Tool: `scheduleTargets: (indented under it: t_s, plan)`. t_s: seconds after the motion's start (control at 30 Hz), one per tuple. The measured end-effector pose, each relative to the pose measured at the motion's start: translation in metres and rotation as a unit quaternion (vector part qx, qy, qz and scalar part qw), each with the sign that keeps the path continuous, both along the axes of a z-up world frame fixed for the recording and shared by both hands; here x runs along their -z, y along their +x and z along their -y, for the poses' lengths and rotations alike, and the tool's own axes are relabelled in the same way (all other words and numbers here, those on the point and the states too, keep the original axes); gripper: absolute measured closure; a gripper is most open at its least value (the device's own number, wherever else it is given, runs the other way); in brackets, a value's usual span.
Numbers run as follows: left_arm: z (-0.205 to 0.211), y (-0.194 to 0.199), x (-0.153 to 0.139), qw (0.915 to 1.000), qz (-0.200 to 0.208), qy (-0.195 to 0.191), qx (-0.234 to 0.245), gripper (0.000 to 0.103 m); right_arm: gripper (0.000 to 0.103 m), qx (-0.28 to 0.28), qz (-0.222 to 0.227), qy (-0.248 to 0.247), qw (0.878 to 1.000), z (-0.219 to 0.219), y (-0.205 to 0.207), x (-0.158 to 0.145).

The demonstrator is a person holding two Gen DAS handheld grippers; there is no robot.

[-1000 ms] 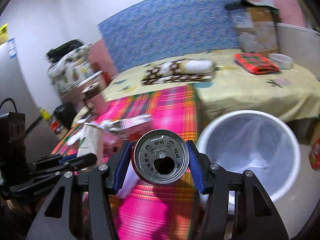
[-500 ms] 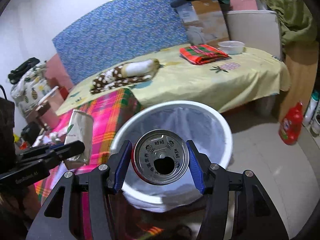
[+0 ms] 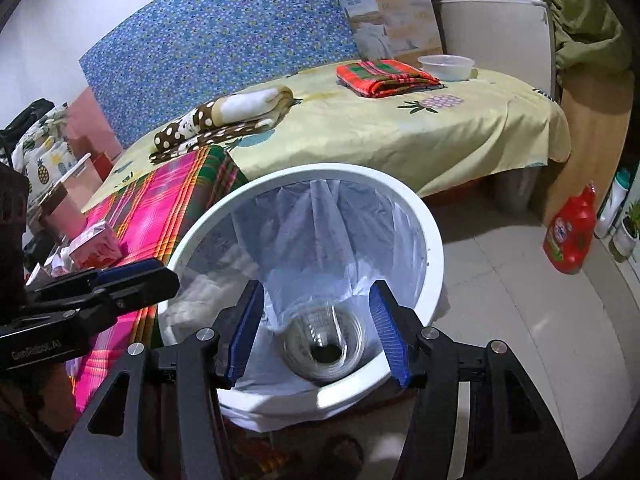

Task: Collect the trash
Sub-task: 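Carry the red can and tissue to the wastebasket and release both, then grasp the white foam mesh sleeve with the right tool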

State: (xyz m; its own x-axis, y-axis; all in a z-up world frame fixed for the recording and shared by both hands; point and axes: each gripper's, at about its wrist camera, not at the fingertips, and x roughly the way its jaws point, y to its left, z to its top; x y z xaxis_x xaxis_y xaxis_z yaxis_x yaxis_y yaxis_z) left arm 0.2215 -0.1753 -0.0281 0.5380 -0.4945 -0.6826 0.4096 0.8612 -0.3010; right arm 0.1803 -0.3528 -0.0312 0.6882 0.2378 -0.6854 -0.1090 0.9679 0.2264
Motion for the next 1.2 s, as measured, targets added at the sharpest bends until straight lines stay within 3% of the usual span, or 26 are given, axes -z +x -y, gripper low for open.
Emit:
scheduleTargets:
  t_s: [0.47,1.2]
  plan:
    - [-0.034,-0.027,-0.015,0.9985,0.023,0.009,-0.049,0.063,0.046,-0.009,0.017,0.014,1.000,-0.014,-0.020,-0.020]
    - [-0.142,-0.109,-0.013,0.9822,0.039,0.039,-0.179,0.063,0.046,-0.113,0.017,0.022,0.993,-0.112,-0.063,-0.026]
